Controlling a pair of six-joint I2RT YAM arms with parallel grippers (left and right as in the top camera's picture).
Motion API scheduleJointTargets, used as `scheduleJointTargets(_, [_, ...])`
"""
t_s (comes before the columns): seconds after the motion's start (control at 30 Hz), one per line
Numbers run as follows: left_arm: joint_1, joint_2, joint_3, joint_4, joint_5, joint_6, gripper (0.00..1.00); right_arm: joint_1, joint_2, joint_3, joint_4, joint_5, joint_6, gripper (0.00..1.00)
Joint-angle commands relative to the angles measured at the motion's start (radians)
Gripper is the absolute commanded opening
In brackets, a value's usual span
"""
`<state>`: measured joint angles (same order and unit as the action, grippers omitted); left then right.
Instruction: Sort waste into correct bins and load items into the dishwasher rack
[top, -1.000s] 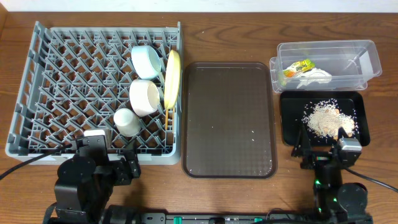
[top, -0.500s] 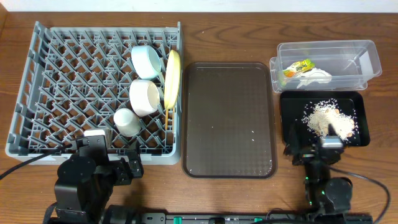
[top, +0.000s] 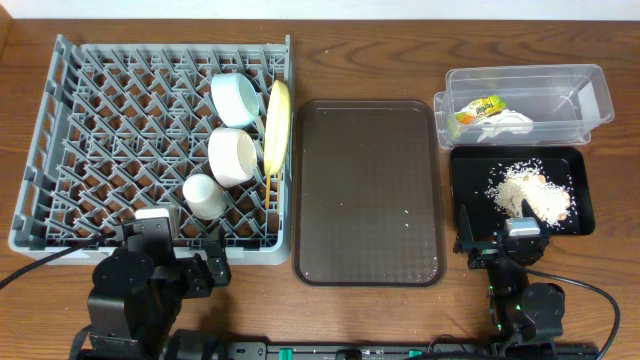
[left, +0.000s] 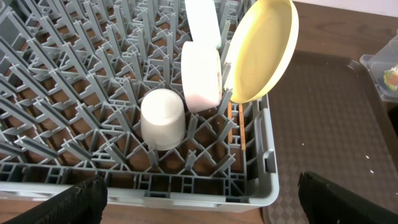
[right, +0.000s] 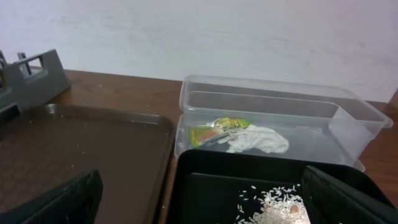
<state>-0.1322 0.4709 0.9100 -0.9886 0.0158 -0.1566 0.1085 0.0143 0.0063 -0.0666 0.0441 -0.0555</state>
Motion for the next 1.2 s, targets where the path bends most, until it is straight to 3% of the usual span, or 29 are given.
scheduleJointTargets(0.0, [-0.003,-0.002,-0.005,0.000,-0.005,0.006,1.00,-0.003,-0.009,-0.001,-0.005,-0.008,-0.013,0.99])
scheduleJointTargets(0.67, [-0.003,-0.002,-0.005,-0.001,-0.005,0.007,0.99,-0.003,-0.009,-0.001,-0.005,-0.008,-0.013,0.99])
scheduleJointTargets(0.9, [-0.003,-0.004,-0.011,-0.102,-0.065,0.029,0.99,-0.003,-0.009,-0.001,-0.005,-0.008,-0.013,0.99])
scheduleJointTargets(1.17, [0.032,-0.126,-0.208,0.166,-0.114,0.029,0.99,-0.003,-0.009,-0.001,-0.005,-0.008,-0.013,0.99])
